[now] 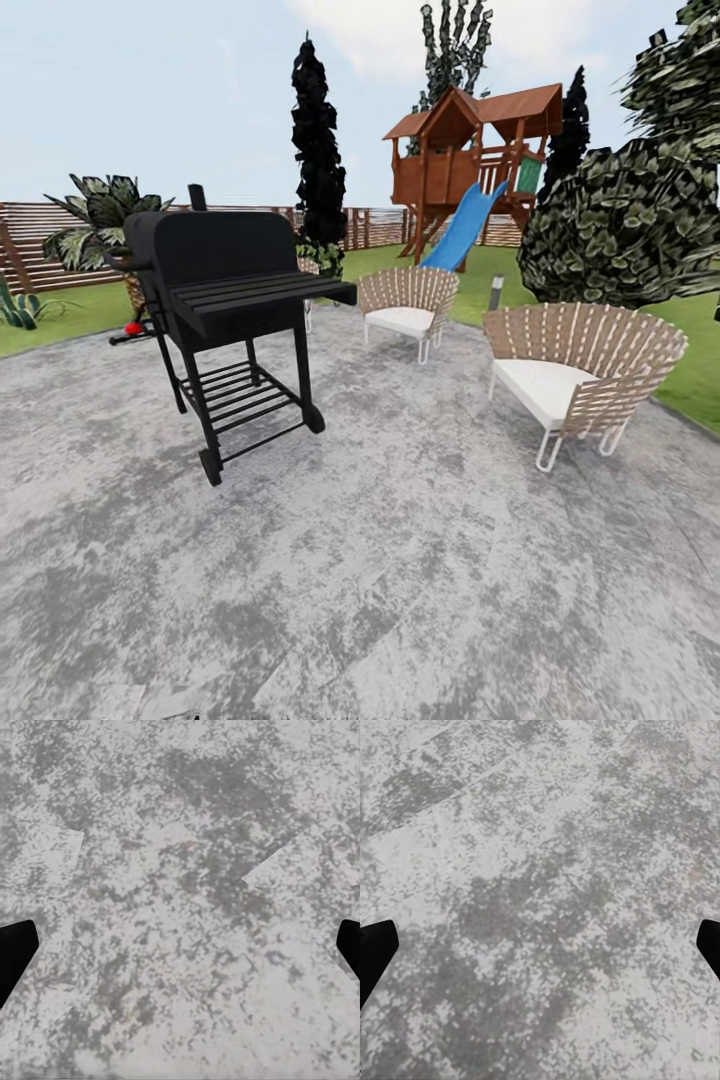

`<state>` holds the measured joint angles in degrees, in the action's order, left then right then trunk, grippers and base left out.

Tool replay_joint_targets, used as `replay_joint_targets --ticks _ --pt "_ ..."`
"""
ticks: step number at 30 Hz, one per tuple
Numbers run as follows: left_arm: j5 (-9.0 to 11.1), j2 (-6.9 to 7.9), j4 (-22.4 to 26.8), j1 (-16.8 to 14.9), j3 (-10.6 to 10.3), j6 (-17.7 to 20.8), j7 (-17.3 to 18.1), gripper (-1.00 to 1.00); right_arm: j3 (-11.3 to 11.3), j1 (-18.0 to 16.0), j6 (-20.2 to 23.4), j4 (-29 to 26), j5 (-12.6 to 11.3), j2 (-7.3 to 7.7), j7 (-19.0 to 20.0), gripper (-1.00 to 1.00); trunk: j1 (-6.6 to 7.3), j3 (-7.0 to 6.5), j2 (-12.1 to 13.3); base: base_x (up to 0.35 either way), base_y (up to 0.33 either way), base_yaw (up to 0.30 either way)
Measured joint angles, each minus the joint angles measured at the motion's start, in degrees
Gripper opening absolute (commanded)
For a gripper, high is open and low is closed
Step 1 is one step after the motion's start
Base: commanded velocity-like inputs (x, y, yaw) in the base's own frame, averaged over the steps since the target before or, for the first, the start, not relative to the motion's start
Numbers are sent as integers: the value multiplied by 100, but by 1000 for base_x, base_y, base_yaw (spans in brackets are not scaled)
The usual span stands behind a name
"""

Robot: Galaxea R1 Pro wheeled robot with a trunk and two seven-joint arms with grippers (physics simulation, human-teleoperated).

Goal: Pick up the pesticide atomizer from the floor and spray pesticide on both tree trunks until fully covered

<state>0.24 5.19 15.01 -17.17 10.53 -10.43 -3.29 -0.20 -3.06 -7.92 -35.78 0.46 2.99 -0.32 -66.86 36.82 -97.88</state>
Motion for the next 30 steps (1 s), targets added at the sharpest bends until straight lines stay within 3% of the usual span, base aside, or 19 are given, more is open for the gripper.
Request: replay_joint_targets --ticks 30 --pt "0 0 -1 0 3 0 0 100 3 -1 -4 0 0 0 0 100 -659 753 -1204 0 0 196"
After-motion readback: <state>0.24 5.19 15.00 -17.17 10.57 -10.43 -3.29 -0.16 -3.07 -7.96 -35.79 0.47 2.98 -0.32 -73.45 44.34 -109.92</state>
